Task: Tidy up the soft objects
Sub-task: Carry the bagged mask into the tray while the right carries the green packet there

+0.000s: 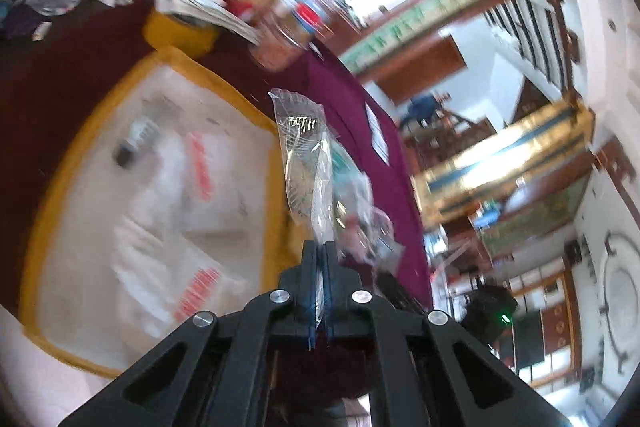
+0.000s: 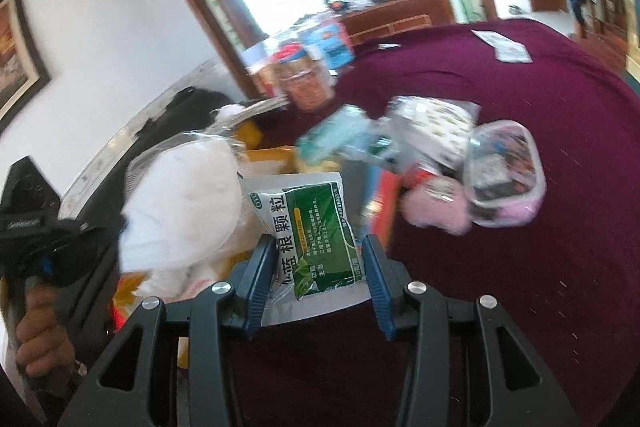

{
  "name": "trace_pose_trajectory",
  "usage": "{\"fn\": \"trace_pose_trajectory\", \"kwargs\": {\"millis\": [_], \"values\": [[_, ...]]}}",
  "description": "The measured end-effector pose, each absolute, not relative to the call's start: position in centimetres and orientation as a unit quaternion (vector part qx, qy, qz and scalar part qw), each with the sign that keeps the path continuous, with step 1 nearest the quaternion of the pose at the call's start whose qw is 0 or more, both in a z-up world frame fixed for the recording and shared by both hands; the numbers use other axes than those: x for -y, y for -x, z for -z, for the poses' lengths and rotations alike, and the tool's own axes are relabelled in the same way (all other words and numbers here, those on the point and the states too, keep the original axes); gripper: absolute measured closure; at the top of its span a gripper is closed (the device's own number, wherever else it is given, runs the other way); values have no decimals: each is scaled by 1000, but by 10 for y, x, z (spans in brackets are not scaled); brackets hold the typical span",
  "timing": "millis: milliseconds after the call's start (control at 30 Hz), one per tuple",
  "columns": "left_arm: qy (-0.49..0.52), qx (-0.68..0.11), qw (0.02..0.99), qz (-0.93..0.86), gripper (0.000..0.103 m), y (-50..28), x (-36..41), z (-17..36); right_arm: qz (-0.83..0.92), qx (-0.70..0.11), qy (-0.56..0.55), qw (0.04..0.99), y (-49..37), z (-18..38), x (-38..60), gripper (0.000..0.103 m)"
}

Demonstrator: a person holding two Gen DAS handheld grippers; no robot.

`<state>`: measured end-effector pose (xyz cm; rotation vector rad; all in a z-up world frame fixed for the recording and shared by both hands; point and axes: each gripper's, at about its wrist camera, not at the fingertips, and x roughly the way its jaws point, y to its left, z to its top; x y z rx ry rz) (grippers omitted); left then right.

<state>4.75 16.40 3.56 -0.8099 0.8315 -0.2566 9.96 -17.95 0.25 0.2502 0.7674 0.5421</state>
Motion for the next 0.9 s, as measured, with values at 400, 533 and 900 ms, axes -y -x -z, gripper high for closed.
{"fn": "trace_pose_trajectory", "kwargs": {"millis": [400, 533, 900], "values": [[368, -437, 820, 17, 102, -107, -217, -3, -341, -406, -73, 845, -149, -15, 62, 59], [352, -459, 816, 0, 102, -112, -222, 9, -340, -432, -67, 833, -177, -4, 32, 59], [318, -490, 811, -26, 100, -116, -223, 27, -313, -461, -40, 829, -209, 22, -4, 55]]}}
